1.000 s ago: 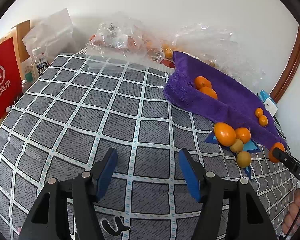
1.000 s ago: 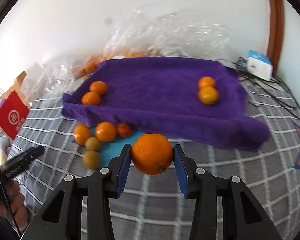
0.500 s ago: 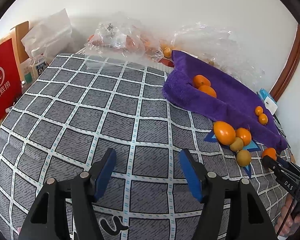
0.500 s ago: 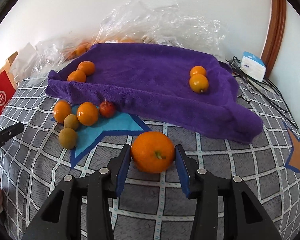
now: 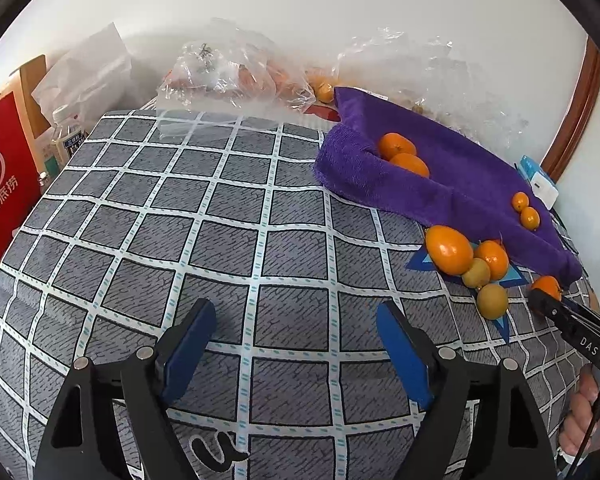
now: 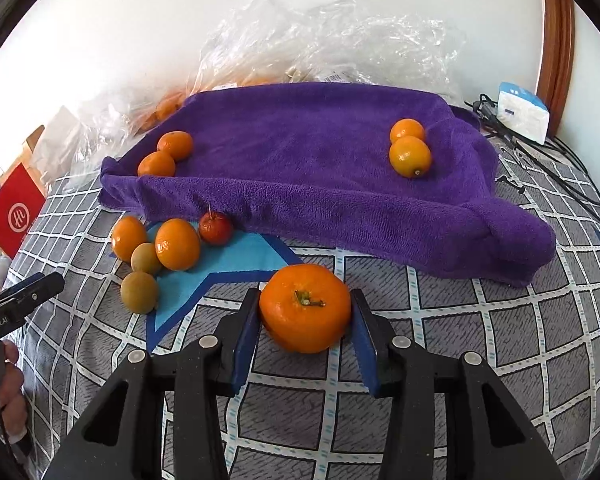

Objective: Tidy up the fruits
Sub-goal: 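Lift the large orange with the right gripper and hold it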

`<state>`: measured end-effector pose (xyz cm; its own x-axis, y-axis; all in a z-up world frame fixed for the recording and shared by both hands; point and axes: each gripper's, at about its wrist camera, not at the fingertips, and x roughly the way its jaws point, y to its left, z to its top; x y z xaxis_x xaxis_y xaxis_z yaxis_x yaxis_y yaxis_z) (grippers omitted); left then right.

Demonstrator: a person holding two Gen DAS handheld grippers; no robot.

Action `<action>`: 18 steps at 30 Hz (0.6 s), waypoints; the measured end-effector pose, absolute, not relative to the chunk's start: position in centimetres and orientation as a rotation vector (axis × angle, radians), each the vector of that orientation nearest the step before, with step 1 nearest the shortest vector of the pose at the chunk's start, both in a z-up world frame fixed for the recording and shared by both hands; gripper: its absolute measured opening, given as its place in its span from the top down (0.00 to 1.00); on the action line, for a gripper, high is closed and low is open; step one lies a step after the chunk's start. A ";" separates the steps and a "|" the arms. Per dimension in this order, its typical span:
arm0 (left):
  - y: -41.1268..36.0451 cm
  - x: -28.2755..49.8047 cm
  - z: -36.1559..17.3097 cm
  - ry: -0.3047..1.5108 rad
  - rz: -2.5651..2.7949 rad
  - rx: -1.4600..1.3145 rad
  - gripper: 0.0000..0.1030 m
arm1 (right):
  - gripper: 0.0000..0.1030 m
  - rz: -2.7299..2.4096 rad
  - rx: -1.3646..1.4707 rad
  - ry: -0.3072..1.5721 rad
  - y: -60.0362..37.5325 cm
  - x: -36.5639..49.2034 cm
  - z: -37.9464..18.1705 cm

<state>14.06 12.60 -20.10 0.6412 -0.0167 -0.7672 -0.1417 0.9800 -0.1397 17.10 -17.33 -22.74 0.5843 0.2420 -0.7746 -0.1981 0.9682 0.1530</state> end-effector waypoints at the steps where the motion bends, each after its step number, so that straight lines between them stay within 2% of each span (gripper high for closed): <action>1: 12.5 14.1 -20.1 0.876 0.076 -0.186 0.21 | 0.58 0.257 0.046 0.910 -17.3 17.0 -22.7; 4: 12.0 14.3 -20.3 0.896 0.102 -0.145 0.16 | 0.58 0.256 0.030 0.907 -17.1 16.7 -22.7; 5: 11.6 14.5 -20.5 0.916 0.124 -0.117 0.08 | 0.58 0.255 0.032 0.909 -17.1 16.7 -22.7; 6: 11.3 14.7 -20.7 0.931 0.145 -0.085 0.08 | 0.58 0.255 0.032 0.910 -17.1 16.8 -22.7; 18: 11.7 14.2 -20.3 0.899 0.151 -0.144 0.08 | 0.58 0.267 0.047 0.920 -17.3 17.1 -22.9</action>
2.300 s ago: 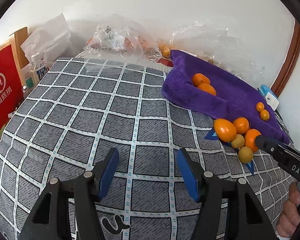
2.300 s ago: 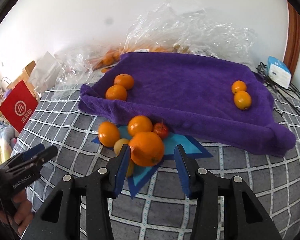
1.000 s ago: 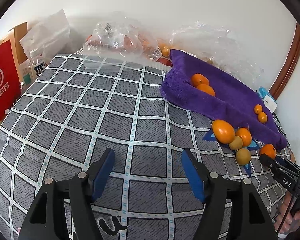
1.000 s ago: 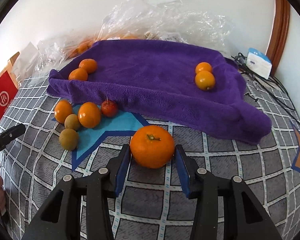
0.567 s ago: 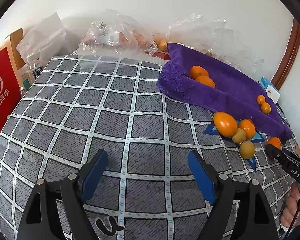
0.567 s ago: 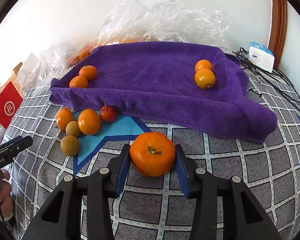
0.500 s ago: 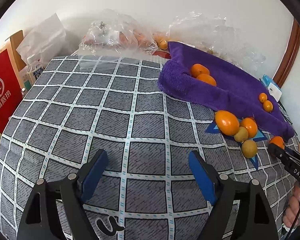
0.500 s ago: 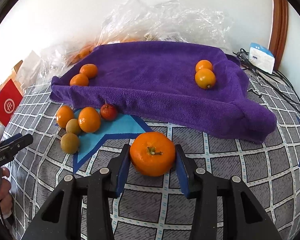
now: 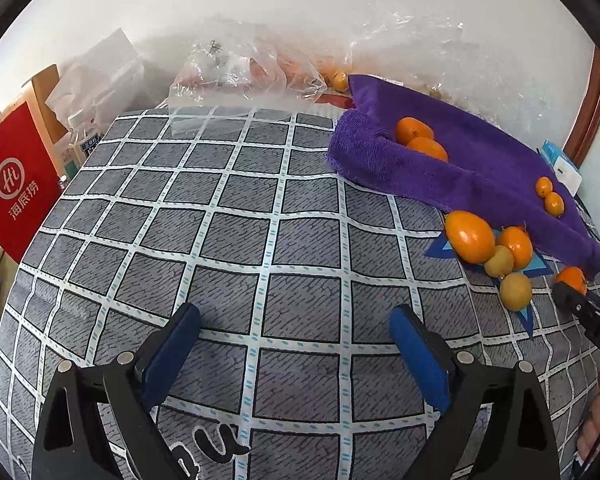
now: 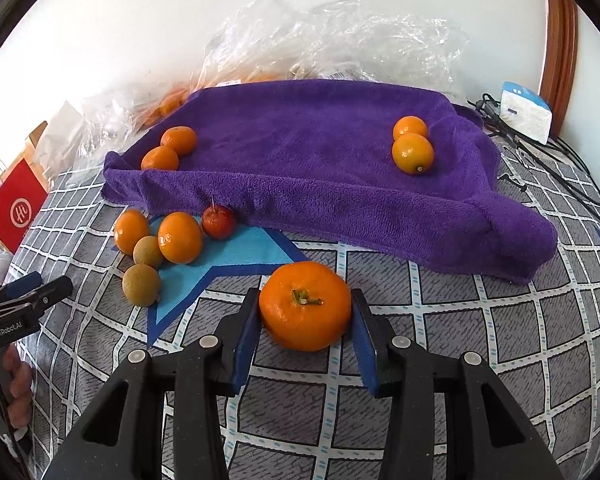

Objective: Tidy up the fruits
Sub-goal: 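Lift the large orange with the right gripper and hold it, then grasp the oval orange with the left gripper while the right gripper holds its orange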

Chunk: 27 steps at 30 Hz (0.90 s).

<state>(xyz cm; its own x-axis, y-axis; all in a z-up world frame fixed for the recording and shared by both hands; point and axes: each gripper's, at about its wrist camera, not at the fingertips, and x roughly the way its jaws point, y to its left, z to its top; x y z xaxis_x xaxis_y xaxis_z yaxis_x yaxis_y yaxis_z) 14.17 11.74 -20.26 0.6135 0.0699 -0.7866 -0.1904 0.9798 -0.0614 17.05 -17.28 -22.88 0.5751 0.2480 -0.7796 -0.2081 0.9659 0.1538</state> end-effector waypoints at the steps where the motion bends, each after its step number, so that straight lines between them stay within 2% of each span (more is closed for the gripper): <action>1: 11.8 14.1 -20.1 0.888 0.146 -0.158 0.08 | 0.58 0.265 0.047 0.920 -17.2 17.1 -22.9; 8: 10.6 13.5 -19.5 0.888 0.068 -0.115 0.10 | 0.58 0.258 0.030 0.907 -17.1 16.8 -22.8; 16: 10.3 14.1 -18.6 0.933 -0.011 -0.287 0.11 | 0.59 0.262 0.044 0.885 -17.5 16.4 -22.4; 24: 8.9 14.7 -17.2 0.912 0.006 -0.243 0.15 | 0.59 0.276 0.083 0.897 -18.0 17.0 -22.2; 27: 9.0 15.1 -17.3 0.927 0.002 -0.301 0.20 | 0.59 0.257 0.074 0.882 -18.4 16.4 -21.6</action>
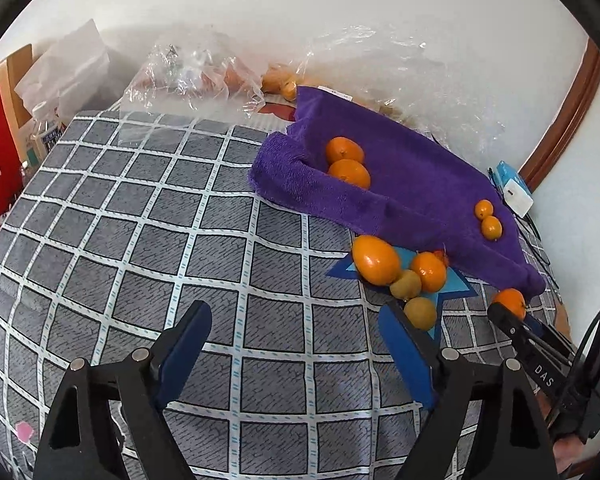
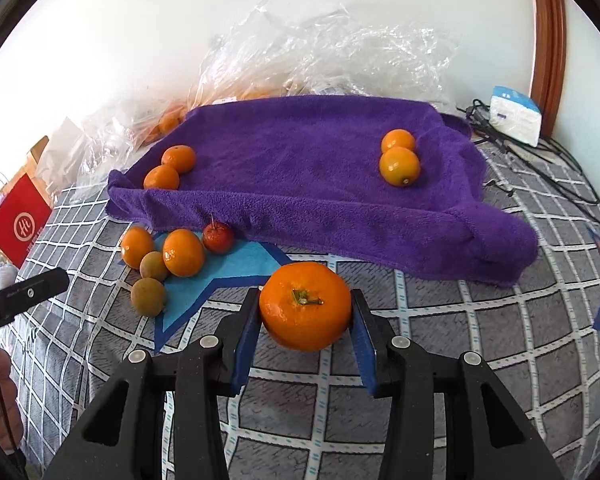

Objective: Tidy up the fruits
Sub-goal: 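Grasp the oval orange with the left gripper while the right gripper holds its orange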

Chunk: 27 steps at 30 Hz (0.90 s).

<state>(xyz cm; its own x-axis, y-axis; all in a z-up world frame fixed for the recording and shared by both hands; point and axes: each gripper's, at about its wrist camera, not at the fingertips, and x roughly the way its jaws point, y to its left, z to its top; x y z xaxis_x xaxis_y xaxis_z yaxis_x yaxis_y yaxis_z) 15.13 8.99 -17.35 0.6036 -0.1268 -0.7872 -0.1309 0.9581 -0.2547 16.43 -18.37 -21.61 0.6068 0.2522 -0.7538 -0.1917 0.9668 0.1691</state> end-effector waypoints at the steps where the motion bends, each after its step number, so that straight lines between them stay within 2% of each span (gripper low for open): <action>1: 8.9 15.4 -17.5 0.938 -0.004 -0.317 0.21 | 0.59 0.248 0.058 0.873 -18.5 16.1 -21.3; 3: 8.4 16.1 -17.7 0.952 -0.027 -0.338 0.34 | 0.59 0.240 0.034 0.860 -18.9 15.7 -20.8; 4: 8.1 16.4 -17.7 0.954 -0.030 -0.344 0.36 | 0.59 0.237 0.026 0.857 -19.1 15.5 -20.6; 9: 6.7 18.4 -17.8 0.957 -0.060 -0.401 0.43 | 0.59 0.190 0.008 0.823 -20.6 14.5 -19.8; 16: 5.1 20.6 -18.9 0.992 -0.054 -0.460 0.45 | 0.59 0.197 0.008 0.809 -22.2 13.4 -19.2; 22: 4.3 21.6 -19.6 1.005 -0.013 -0.437 0.57 | 0.59 0.197 0.057 0.829 -22.9 13.4 -19.4; 24: 3.9 21.9 -19.6 1.006 -0.004 -0.397 0.67 | 0.59 0.202 0.066 0.832 -22.9 13.5 -19.6; 27: 4.2 21.8 -19.5 1.006 -0.016 -0.398 0.67 | 0.59 0.194 0.078 0.836 -23.0 13.7 -19.9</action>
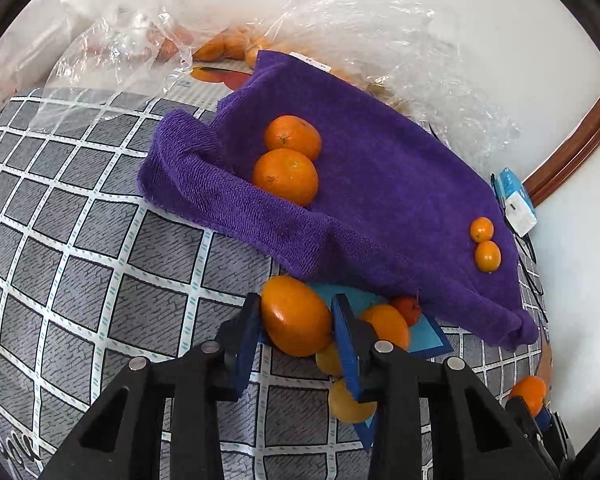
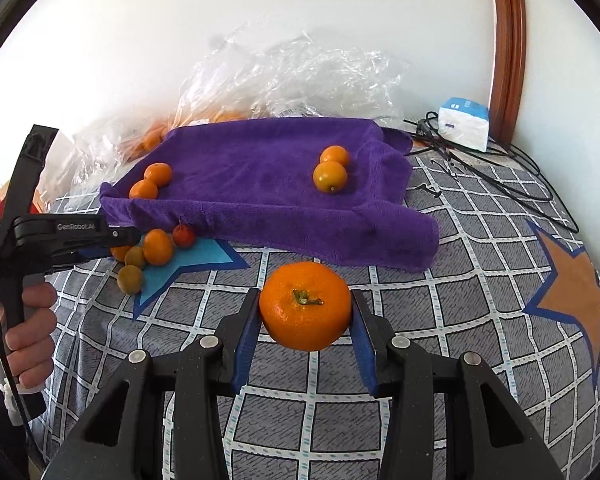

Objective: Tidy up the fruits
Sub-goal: 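Grasp the oval orange with the left gripper while the right gripper holds its orange, then carry both held oranges up and over the purple towel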

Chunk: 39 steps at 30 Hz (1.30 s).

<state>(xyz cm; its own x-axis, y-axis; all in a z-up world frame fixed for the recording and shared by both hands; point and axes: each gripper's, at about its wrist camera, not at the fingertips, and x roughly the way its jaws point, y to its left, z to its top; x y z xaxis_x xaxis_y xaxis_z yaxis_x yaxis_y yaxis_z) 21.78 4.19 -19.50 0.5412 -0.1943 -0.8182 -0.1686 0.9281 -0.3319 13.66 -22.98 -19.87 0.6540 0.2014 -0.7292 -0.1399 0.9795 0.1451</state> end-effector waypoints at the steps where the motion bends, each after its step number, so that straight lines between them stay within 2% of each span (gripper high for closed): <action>1: 4.4 21.6 -19.4 1.008 -0.019 -0.402 0.67 | 0.59 0.194 0.087 0.840 -23.1 13.7 -20.0; 23: 7.7 16.3 -15.6 0.898 -0.012 -0.386 0.67 | 0.59 0.186 0.134 0.816 -22.6 13.6 -17.0; 39: 9.4 15.3 -13.3 0.842 -0.013 -0.380 0.67 | 0.59 0.170 0.145 0.811 -21.0 14.5 -15.6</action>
<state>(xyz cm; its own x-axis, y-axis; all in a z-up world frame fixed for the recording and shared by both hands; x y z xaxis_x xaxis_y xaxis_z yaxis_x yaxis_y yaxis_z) 15.30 9.43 -13.30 0.6701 -0.1606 -0.7247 -0.1375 0.9325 -0.3339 14.48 -21.02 -15.58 0.6766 0.2064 -0.7068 -0.0956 0.9764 0.1935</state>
